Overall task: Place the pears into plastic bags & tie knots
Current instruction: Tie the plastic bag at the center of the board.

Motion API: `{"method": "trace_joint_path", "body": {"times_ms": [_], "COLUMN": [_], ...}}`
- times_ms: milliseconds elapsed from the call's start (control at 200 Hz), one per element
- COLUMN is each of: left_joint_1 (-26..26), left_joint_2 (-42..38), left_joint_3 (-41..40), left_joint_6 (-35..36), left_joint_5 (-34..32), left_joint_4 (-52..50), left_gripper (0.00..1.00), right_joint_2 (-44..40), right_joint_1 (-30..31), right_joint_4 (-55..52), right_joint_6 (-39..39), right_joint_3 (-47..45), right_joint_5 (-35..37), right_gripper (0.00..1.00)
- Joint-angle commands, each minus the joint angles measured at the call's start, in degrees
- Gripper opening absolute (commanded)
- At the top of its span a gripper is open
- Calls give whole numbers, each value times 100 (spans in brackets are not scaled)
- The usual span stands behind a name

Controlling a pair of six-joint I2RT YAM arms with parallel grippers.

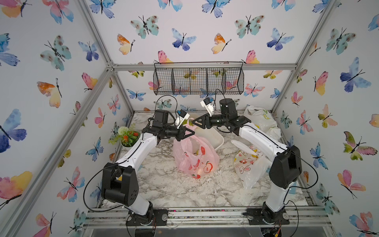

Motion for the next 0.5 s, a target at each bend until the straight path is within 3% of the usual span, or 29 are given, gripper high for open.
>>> {"method": "trace_joint_path", "body": {"times_ms": [0, 160, 240, 411, 496], "left_joint_1": [-23, 16, 122, 179, 180], "left_joint_2": [-162, -142, -156, -125, -134], "left_joint_3": [-33, -65, -196, -183, -190], "left_joint_6": [7, 92, 87, -35, -144], "left_joint_5": [180, 104, 68, 233, 322], "left_joint_4": [-15, -162, -158, -85, 42], "left_gripper": [3, 7, 11, 13, 21], "right_joint_2": [-27, -411, -720, -1141, -1217], "right_joint_1": [4, -22, -78, -137, -170], "right_joint_4": [54, 709, 1043, 1093, 1130], "right_joint_6": [6, 277, 387, 314, 333], "right_joint_3": [128, -289, -653, -1103, -1239], "right_joint_5": [-142, 47, 142, 316, 436], "right_gripper": [45, 9, 3, 3, 2]}}
